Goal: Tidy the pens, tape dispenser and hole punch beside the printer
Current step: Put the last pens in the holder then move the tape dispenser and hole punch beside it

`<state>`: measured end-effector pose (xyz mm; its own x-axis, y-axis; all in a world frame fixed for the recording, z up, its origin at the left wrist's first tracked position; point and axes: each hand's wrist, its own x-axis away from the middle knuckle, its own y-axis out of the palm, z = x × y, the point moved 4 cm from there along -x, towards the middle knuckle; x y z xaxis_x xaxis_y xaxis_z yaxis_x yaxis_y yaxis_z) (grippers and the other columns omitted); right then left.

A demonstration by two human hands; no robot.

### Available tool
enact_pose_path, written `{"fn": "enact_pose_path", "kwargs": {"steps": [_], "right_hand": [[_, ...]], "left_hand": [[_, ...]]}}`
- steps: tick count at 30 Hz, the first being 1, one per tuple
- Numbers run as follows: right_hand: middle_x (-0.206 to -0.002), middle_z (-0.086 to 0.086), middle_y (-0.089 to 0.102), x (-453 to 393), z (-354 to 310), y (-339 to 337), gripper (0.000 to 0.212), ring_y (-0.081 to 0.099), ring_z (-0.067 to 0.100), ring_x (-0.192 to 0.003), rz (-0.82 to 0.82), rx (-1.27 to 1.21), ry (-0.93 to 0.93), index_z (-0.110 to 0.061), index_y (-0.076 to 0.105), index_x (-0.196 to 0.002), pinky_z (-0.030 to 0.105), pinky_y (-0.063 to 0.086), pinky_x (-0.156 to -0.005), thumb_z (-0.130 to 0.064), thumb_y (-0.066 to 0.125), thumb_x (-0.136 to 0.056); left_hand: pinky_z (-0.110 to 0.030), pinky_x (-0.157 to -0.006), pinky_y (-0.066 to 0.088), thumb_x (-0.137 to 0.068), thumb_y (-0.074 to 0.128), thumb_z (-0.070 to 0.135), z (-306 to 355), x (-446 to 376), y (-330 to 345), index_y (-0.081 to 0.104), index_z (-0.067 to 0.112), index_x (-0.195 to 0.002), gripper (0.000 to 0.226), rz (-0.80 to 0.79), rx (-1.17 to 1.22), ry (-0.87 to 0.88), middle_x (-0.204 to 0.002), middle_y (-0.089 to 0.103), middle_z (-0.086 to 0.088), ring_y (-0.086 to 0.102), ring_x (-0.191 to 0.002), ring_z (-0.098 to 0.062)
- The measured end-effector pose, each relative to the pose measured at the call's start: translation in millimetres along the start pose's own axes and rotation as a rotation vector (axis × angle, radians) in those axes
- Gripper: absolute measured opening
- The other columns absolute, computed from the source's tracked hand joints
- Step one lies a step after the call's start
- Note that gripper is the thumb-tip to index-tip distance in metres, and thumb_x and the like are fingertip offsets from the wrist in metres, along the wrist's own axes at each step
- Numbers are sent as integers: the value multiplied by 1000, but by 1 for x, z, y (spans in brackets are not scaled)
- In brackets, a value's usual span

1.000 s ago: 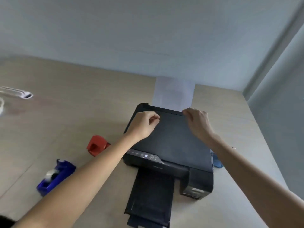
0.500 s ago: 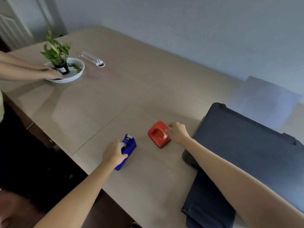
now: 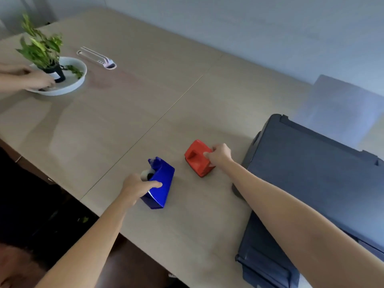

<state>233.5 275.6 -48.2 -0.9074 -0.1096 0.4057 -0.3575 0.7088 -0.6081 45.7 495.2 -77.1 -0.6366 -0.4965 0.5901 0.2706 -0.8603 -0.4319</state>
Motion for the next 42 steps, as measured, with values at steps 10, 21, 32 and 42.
{"fn": "enact_pose_path", "kwargs": {"steps": [10,21,32,42], "right_hand": [[-68,9,59,48,-9,-169,26,65,26,-58,171,-335,-145,-12,56,-56,49,62,-70,-7,70,-77],[-73,18,57,179,173,-419,19,56,26,-58,506,-556,-70,-5,54,-70,47,57,-69,0,67,-84],[-78,22,66,267,429,-506,17,68,29,-60,762,-709,295,7,66,-88,27,60,-48,-7,72,-81],[-88,24,63,224,530,-465,19,69,41,-82,655,-762,503,6,63,-95,55,59,-77,-4,72,-81]], "left_hand": [[-49,-88,56,-70,83,19,135,74,51,70,9,-90,25,-182,124,287,-99,75,-15,70,-95,-31],[-38,-71,60,-69,85,17,226,230,277,71,4,-81,23,-580,-7,518,-82,78,-9,73,-84,-29],[-31,-67,57,-60,86,32,145,348,520,62,12,-88,42,-770,-412,408,-98,72,-8,70,-83,-20],[-32,-67,55,-71,71,35,114,318,575,61,9,-88,33,-323,-629,547,-92,71,-11,67,-87,-31]]}}
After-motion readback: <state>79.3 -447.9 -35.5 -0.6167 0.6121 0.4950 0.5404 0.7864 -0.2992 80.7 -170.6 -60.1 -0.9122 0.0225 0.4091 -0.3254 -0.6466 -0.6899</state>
